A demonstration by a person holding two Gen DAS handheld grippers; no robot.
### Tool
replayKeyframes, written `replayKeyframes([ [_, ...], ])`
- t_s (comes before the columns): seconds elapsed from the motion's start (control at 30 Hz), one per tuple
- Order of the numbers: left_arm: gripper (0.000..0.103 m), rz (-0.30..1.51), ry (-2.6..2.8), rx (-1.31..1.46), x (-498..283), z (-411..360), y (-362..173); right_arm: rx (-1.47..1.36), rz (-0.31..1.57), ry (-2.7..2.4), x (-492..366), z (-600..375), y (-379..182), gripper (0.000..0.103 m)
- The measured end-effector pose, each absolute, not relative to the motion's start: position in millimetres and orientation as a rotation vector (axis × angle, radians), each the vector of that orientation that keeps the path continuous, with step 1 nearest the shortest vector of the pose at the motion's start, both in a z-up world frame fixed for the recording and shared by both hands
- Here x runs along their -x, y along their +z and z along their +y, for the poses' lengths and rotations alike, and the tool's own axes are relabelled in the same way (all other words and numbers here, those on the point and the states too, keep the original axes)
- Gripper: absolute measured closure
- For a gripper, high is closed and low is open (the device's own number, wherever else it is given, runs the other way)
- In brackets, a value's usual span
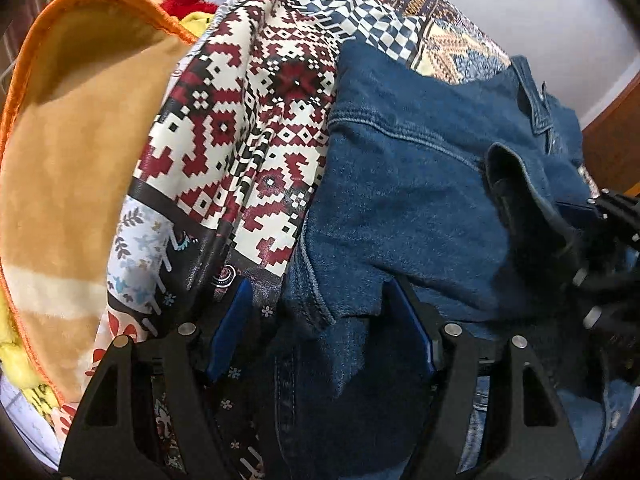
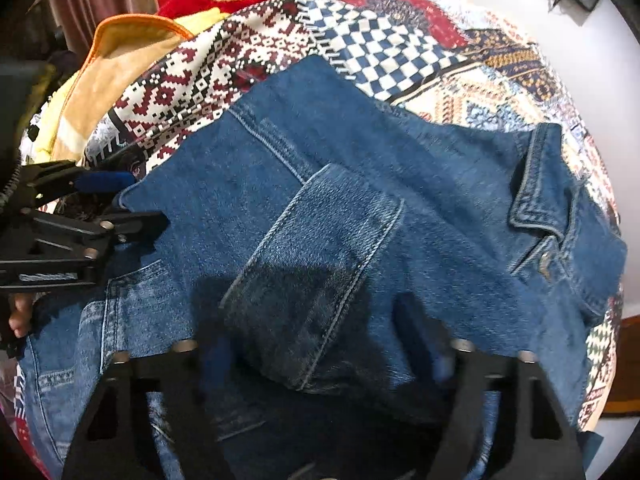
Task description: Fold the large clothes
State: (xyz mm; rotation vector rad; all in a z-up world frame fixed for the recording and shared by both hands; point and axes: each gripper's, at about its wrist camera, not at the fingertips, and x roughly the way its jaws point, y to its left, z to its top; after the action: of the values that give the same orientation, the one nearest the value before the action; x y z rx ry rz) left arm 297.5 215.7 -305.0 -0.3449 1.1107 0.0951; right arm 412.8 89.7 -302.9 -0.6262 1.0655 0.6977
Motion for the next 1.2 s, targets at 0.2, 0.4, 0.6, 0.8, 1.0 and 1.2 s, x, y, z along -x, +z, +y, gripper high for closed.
replayKeyframes([
  [0.2,0.029,1.120,0.112,0.297,-297.5,209.4,-305.0,0.402,1.033,0.719,-413.4,62.7,-262.2,0.084],
  [0.4,0.029,1.132,0.138,0.296,-295.7,210.2,-291.0,0.208,0.945,0.689,-420.8,13.6,-209.6,0.086],
  [0.6,0.029,1.027,0.140,0.274,-288.6,201.5,-240.1,0.111,0.876,0.607,-420.0,-45.8,-175.9,0.088],
  [0.8,0.029,0.960,0.109,0.227,-299.0,171.8,-203.1,0.008,0.856,0.547,-407.4,-109.0,-171.4,0.089],
  [1.0,0.029,0.957,0.043,0.187,-305.4,129.3,-197.7,-0.022,0.922,0.483,-403.6,-156.5,-201.4,0.089],
  [1.2,0.029,1.002,0.006,0.167,-311.0,101.4,-208.7,-0.097,1.041,0.402,-409.6,-205.9,-249.5,0.089],
])
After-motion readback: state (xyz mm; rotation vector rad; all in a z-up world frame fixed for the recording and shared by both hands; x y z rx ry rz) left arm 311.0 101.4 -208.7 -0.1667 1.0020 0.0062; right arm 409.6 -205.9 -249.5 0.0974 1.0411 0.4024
